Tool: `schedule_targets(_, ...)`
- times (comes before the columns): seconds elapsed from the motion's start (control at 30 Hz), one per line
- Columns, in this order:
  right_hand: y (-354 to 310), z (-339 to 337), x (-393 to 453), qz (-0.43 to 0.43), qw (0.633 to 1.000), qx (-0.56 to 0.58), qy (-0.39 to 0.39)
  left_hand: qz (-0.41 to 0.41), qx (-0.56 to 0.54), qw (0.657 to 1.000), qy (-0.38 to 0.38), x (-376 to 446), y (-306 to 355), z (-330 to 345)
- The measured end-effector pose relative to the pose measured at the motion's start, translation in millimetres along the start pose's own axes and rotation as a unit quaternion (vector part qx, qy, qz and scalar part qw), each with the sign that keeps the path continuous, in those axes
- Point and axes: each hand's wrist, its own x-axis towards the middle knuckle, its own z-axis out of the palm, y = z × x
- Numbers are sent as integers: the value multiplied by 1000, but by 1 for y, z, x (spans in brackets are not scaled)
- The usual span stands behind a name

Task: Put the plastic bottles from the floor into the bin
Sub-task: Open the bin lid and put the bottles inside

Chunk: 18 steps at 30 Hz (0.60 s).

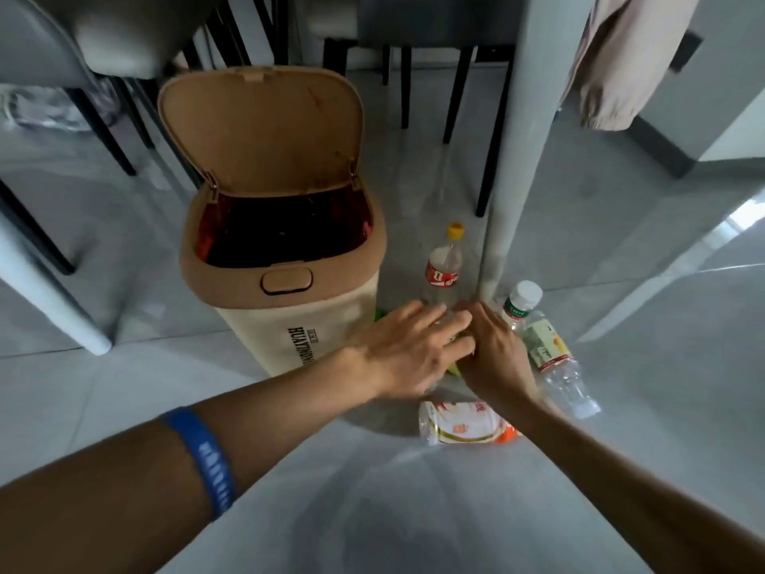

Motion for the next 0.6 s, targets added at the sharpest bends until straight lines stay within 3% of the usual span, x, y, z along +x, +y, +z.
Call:
schedule_targets(0.07, 15, 7, -19, 94, 995, -12, -40, -94, -17, 989, -115, 16, 8, 8)
schedule_targets(0.13, 38, 12, -36, 167, 974, -78, -135, -163, -44, 968, -188, 25, 8, 11)
schedule_targets(0.2, 67, 14, -51, 179, 937, -169, -247, -195, -89, 962, -168, 29, 5, 19)
schedule_targets(0.27, 94, 15, -61, 188, 912, -196, -306, -192, -125, 963, -143, 27, 1, 25)
schedule_targets(0.43, 123, 14, -77, 190, 888, -190, -372, -114, -151, 974, -126, 15, -7, 1)
schedule_targets(0.53, 103, 8, -52, 159, 876, -145, -430, -114, -197, 971, -65, 19, -21, -48)
schedule_targets(0.6, 78, -13, -15, 144, 890, -90, -424, -114, -212, 970, -32, 24, -38, -96)
